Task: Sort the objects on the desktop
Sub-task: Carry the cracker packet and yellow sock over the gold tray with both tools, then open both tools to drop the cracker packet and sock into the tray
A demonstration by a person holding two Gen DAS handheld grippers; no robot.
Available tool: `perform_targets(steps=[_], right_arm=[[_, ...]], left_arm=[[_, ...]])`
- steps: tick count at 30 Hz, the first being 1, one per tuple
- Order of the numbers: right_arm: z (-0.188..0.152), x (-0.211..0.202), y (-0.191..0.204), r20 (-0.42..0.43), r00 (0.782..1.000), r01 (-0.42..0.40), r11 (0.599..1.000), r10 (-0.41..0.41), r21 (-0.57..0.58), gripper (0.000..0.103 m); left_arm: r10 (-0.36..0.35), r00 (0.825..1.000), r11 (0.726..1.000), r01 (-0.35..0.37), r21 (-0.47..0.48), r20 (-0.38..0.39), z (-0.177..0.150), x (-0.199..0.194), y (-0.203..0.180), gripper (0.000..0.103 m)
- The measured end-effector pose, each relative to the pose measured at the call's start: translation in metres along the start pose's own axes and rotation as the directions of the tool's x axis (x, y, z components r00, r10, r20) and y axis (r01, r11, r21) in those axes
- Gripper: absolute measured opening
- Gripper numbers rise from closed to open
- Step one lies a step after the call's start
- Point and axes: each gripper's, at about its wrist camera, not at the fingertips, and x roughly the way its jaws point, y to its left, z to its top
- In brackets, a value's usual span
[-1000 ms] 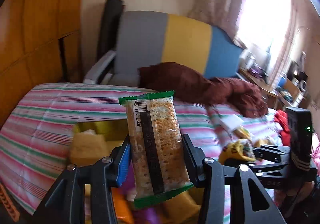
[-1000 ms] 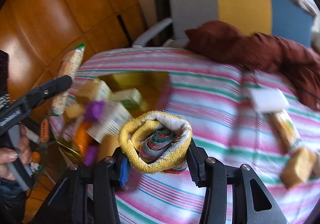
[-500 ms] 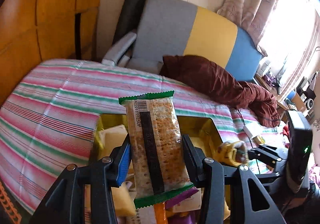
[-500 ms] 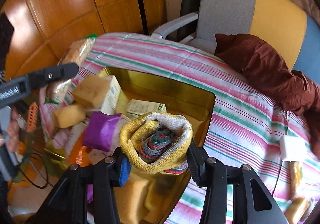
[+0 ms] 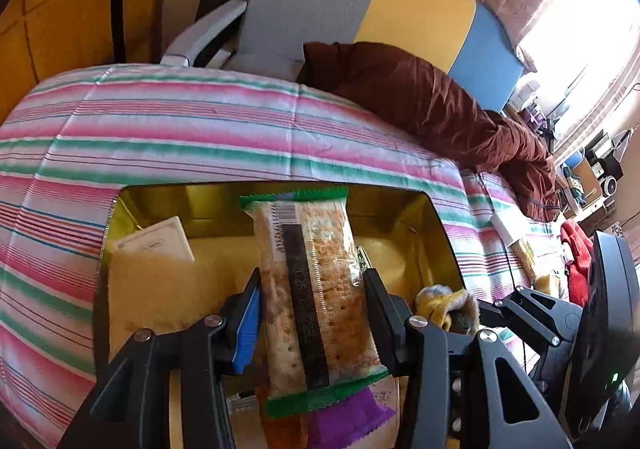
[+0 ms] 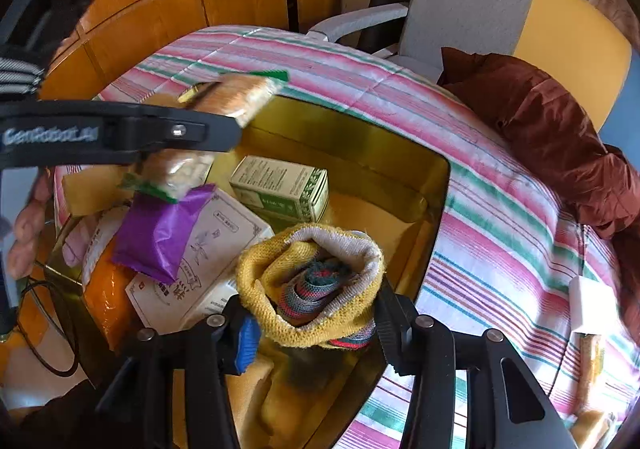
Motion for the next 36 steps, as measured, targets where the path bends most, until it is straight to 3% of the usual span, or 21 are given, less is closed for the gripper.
perform_targets(steps=[3, 6, 11, 18, 22, 27, 29, 32, 36], right_arm=[[-0.003, 0.004, 0.003, -0.010, 1.000, -0.001, 1.000, 0.001, -0.012, 0.058], [-0.006, 0.004, 0.004, -0.005, 1.000, -0.006, 1.000, 0.006, -0.009, 0.071], [-0.008, 0.000, 0.006, 0.009, 1.000, -0.015, 1.000, 0.015, 0.008, 0.075], [-0.014, -0.027, 0.010, 0.072, 0.997, -0.001, 1.000, 0.000, 0.010, 0.088], [-0.023, -0.045, 0.016, 0.114, 0.993, 0.037, 0.999, -0.036, -0.008, 0.094], [-0.041, -0.077, 0.025, 0.226, 0.966, 0.138, 0.990, -0.126, -0.041, 0.103], [-0.048, -0.092, 0.031, 0.288, 0.937, 0.221, 0.974, -0.195, -0.060, 0.103], [-0.054, -0.100, 0.033, 0.313, 0.913, 0.290, 0.956, -0.261, -0.050, 0.103], [-0.065, -0.102, 0.027, 0.296, 0.917, 0.288, 0.957, -0.268, -0.025, 0.102]], left_arm=[[0.010, 1.000, 1.000, -0.010, -0.006, -0.010, -0.001, 0.005, 0.000, 0.047], [0.014, 1.000, 1.000, -0.014, -0.004, -0.004, -0.002, 0.005, -0.001, 0.047], [0.019, 1.000, 1.000, -0.018, -0.019, 0.012, -0.004, 0.000, 0.000, 0.048], [0.045, 0.995, 0.999, -0.045, -0.003, 0.087, -0.012, -0.028, -0.006, 0.051], [0.068, 0.982, 0.997, -0.071, 0.012, 0.177, -0.025, -0.056, -0.014, 0.052], [0.095, 0.955, 0.993, -0.112, 0.044, 0.281, -0.050, -0.088, -0.032, 0.058], [0.117, 0.943, 0.989, -0.138, 0.048, 0.311, -0.061, -0.097, -0.039, 0.060], [0.125, 0.934, 0.988, -0.148, 0.044, 0.335, -0.074, -0.105, -0.048, 0.060], [0.149, 0.925, 0.983, -0.176, 0.044, 0.350, -0.089, -0.112, -0.059, 0.060]])
